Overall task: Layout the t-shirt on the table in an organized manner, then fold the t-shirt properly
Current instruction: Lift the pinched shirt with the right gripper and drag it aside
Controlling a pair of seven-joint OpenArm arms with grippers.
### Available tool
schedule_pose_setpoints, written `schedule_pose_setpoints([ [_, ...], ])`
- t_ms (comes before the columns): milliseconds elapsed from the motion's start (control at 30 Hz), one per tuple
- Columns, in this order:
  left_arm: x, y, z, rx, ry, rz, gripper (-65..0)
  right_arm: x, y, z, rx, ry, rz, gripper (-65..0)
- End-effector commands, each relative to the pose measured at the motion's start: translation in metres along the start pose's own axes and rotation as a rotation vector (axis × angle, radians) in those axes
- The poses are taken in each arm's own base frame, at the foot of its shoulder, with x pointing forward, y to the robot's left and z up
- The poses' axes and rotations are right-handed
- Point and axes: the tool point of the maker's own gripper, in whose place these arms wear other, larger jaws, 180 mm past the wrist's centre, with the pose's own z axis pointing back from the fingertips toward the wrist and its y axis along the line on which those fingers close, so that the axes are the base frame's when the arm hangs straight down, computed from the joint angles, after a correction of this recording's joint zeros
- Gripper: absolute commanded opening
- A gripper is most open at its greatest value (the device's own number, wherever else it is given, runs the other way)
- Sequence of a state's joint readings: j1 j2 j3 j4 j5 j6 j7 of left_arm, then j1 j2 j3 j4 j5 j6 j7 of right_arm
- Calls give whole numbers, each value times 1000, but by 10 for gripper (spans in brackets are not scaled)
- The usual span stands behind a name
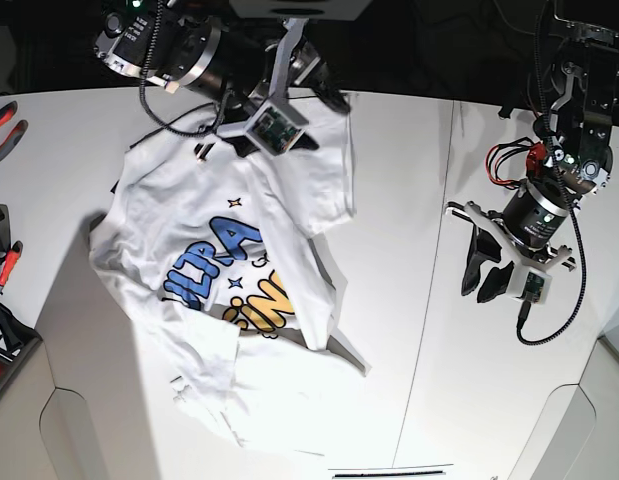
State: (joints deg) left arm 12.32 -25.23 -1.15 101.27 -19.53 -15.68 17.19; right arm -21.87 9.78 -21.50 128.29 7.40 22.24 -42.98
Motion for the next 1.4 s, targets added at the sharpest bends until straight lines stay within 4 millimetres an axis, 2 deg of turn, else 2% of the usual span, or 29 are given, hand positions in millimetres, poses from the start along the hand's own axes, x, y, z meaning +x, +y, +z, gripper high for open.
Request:
schedule_pose_setpoints([
  [0, 18, 5, -1, 7, -55, -14, -452, 28, -15, 5, -66, -103, 19, -360],
  [100, 16, 5, -1, 6, -47, -13, -452, 49, -65, 8, -281, -149, 65, -448],
  [167, 15, 5, -1, 6, -40, -12, -452, 53, -88, 3, -352, -145, 67, -489],
  [267, 18, 5, -2, 3, -50, 3, -452, 43, -106, -24, -354, -112, 6, -535],
  [333, 27, -3, -8, -35, -74, 16, -461, 34, -118, -48, -353, -68, -17, -622],
  [367, 32, -10, -11, -67, -87, 21, -486, 31, -125, -60, -352, -47, -25, -650],
  [467, 41, -39, -24, -151, -98, 25, -624, 21, -144, -89, -353, 19, -38, -650],
  [500, 41, -51, -28, -177, -92, 26, -650, 15, -151, -96, -358, 44, -41, -650],
  [633, 27, -95, -48, -264, -44, 30, -650, -19, -181, -119, -394, 172, -86, -650],
  [733, 21, -109, -71, -292, -13, 48, -650, -43, -191, -127, -395, 270, -104, -650],
  [867, 23, -112, -99, -310, 9, 60, -650, -74, -192, -116, -408, 419, -79, -650],
  [1000, 30, -106, -112, -322, 15, 53, -650, -116, -185, -99, -349, 546, -39, -650],
  [1200, 29, -85, -112, -297, 35, 16, -650, -179, -195, -54, -355, 714, -8, -650],
  [1367, 16, -77, -102, -352, 86, -55, -650, -205, -220, -14, -391, 841, 33, -650],
])
